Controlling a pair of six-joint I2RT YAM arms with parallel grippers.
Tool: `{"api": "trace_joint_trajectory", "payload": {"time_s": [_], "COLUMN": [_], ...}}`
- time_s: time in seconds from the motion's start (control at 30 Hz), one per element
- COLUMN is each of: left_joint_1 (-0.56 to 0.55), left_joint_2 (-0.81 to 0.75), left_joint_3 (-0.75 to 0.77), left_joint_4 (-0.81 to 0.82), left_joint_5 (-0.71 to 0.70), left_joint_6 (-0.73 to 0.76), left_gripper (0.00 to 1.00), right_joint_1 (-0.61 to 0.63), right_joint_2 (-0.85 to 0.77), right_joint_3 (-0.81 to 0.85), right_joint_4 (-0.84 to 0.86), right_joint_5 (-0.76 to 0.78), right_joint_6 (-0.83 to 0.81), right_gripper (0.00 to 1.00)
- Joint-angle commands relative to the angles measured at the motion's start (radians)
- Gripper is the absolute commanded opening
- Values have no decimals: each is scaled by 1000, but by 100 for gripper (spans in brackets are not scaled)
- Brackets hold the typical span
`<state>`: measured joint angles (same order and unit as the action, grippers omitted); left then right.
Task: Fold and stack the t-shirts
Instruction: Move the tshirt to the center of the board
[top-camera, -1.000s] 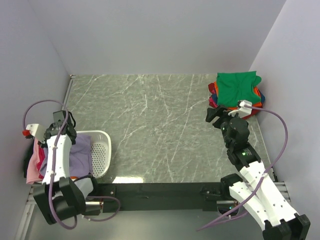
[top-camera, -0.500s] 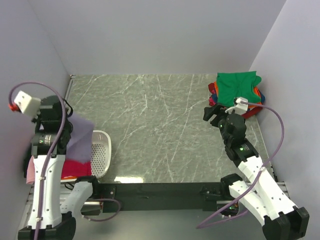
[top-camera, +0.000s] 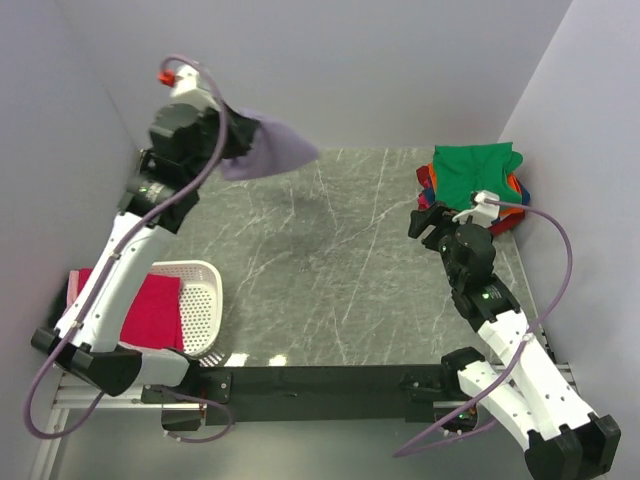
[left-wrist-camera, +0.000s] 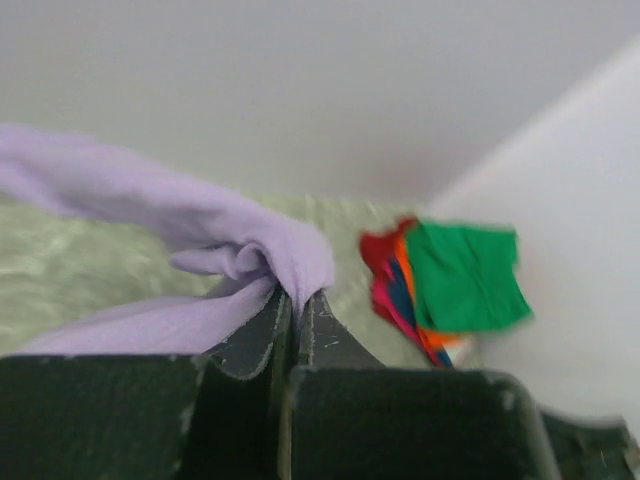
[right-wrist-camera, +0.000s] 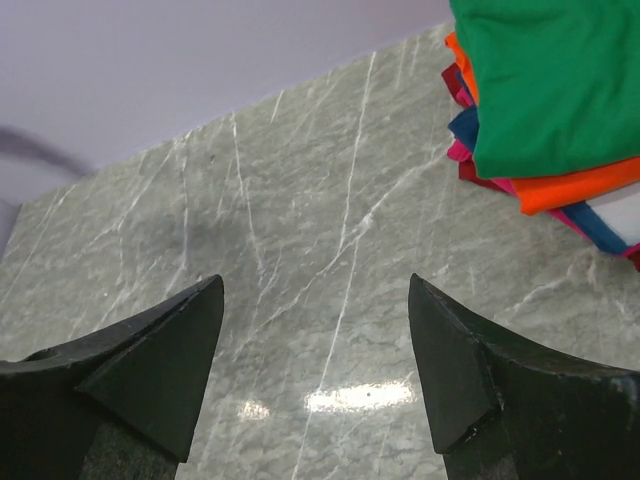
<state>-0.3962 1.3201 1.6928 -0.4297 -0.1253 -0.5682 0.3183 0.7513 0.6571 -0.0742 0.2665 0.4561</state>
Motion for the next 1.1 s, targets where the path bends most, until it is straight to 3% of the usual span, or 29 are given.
{"api": "trace_joint_trajectory", "payload": {"time_s": [0.0, 0.03, 0.17, 0.4, 0.5, 0.67, 0.8, 1.07], "left_joint_1": [-76, -95, -119, -138, -176, -392, -487, -569], "left_joint_2": [-19, -22, -39, -38, -12, 105, 273, 337], "left_joint_3": [-31, -68, -249, -513, -577, -582, -495, -567], "left_joint_4": [124, 132, 91, -3, 32, 160, 215, 379], "left_joint_5": [92, 92, 17, -204, -250, -381, -344, -231], "left_joint_6": [19, 4, -82, -153, -151, -92, -49, -1], "left_gripper": [3, 6, 38, 78, 79, 79, 78, 78], "right_joint_1": [5, 5, 5, 5, 7, 8, 5, -50], "right_joint_2": [-24, -27, -27, 75, 140, 299, 437, 735], "right_joint_3": [58, 62, 72, 111, 125, 167, 213, 335], "right_joint_4": [-16, -22, -47, -49, -53, -117, -141, -159], "right_joint_5": [49, 60, 80, 39, 7, 66, 88, 54], "right_joint_6": [-7, -10, -27, -45, -50, -33, 7, 49], "right_gripper": [80, 80, 81, 81, 80, 80, 80, 80]}}
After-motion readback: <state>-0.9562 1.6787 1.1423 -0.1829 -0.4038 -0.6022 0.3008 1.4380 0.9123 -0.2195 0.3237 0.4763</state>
